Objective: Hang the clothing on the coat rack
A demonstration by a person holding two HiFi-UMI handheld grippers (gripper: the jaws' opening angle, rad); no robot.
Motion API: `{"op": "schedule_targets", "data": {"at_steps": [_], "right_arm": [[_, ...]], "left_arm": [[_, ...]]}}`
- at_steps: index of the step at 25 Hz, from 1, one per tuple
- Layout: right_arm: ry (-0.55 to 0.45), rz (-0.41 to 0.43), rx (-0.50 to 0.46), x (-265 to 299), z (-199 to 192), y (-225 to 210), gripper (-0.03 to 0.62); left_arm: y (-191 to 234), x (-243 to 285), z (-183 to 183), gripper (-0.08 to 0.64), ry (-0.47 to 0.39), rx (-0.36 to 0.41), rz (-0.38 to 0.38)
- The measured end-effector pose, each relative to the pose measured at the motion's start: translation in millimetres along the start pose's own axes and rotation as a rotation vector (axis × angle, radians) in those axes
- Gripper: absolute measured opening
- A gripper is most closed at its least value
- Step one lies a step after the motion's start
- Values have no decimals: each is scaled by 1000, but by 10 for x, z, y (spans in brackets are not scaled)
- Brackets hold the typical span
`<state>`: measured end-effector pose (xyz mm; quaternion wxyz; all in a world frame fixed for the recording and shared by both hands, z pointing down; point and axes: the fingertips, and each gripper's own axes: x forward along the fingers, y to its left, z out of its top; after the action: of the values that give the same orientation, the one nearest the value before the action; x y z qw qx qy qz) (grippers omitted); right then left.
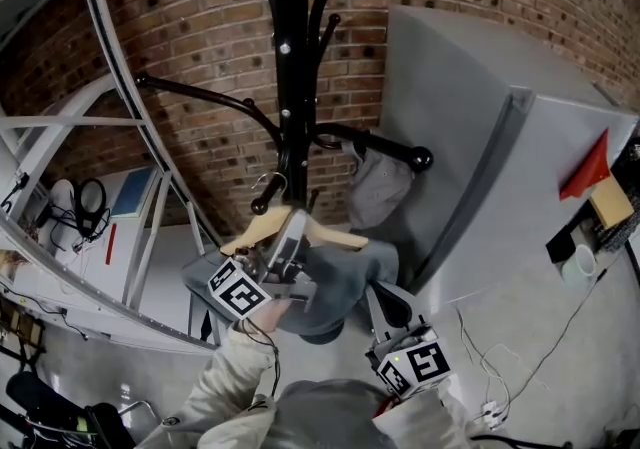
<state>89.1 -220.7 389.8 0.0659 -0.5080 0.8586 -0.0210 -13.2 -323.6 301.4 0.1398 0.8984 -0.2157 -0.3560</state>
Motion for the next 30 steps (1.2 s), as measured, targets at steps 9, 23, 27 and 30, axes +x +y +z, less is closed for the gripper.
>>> {"op": "schedule_targets", "data": {"at_steps": [9, 23, 27, 30], "right_arm": [[8, -25, 5, -16, -34, -67, 23], [22, -32, 16, 22, -73, -107, 23], [26, -26, 25, 24, -85, -133, 23], [24, -23, 27, 10, -80, -136, 23]], "left_arm": [[232, 1, -117, 98, 8, -30, 22], [251, 43, -187, 100, 22, -35, -6], [252, 51, -194, 100, 11, -36, -6], [252, 42, -199, 102, 9, -39, 3]]}}
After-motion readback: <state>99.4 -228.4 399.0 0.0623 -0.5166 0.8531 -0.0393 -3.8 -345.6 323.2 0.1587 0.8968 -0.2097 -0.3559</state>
